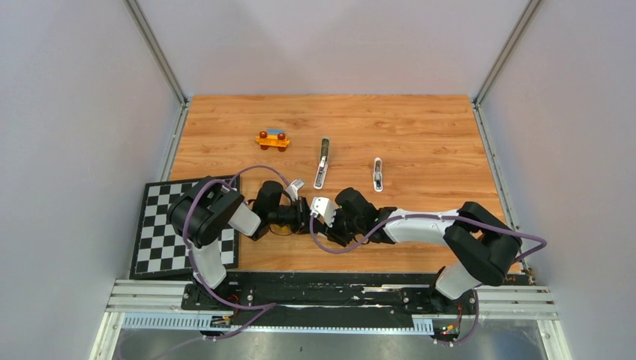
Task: Load the staples into the stapler
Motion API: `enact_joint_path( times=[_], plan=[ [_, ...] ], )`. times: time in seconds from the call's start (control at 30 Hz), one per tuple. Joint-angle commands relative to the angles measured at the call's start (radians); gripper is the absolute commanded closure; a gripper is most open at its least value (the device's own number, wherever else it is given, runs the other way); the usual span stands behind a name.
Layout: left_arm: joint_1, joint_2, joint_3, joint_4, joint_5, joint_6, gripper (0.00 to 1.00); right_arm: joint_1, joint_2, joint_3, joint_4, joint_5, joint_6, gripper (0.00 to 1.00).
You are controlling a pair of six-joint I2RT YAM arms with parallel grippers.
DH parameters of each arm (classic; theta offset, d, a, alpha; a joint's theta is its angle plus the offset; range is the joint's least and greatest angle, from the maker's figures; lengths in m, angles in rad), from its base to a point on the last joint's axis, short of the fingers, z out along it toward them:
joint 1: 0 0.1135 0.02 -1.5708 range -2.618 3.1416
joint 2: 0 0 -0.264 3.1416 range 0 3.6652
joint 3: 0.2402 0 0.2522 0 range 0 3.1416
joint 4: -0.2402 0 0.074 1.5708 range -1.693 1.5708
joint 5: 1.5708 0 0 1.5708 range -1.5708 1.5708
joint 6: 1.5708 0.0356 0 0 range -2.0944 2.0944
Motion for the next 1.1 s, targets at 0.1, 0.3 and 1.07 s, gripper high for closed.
enact_joint_path(
  times=[0.1, 0.3, 1.07],
  plan=[
    [0.020, 0.006, -0.005, 0.004, 0.044, 0.020, 0.97, -0.009, 0.008, 0.002, -0.128, 0.041, -0.049, 0.55],
    [0.068, -0.036, 0.017, -0.099, 0.060, 0.077, 1.00, -0.009, 0.024, 0.019, -0.181, 0.043, -0.070, 0.56],
    [0.162, -0.130, 0.068, -0.407, 0.012, 0.244, 0.97, -0.015, 0.029, 0.068, -0.233, 0.026, -0.107, 0.71]
  ],
)
